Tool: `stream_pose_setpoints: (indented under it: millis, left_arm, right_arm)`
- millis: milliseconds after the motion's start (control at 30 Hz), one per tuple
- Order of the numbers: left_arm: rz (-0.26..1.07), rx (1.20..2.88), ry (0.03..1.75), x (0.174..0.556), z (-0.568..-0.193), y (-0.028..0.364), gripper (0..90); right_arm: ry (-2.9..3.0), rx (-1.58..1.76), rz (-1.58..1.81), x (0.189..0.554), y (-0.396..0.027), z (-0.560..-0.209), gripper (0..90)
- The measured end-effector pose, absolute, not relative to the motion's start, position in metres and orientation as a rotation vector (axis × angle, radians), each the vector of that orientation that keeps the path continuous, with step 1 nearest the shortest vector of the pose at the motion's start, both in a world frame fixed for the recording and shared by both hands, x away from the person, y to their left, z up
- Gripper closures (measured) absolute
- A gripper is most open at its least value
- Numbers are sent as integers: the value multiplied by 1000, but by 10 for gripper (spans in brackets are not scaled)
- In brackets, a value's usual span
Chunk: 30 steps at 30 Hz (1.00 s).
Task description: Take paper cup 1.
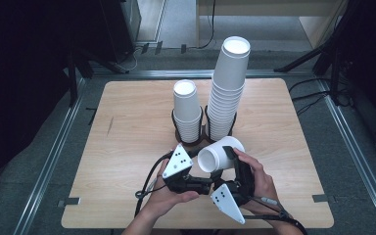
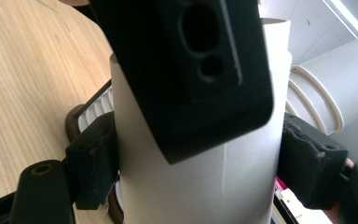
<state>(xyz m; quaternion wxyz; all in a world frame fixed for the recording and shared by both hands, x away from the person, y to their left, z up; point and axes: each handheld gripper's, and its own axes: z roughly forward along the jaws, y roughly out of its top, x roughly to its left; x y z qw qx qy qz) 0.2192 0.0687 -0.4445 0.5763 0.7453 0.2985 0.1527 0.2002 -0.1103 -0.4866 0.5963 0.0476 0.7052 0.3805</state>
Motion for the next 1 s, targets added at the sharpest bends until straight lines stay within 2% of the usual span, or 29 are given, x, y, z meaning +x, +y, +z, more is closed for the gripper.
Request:
stream_pose_setpoints:
  millis: [800,1000]
  left_arm:
    - [355,1772,708,219,-445,65,145]
    - [388,1778,720,218,-444,64,175]
  right_arm:
    - [1658,69,910,194,-107,-488,216]
    - [1658,66,915,194,-106,-488,216]
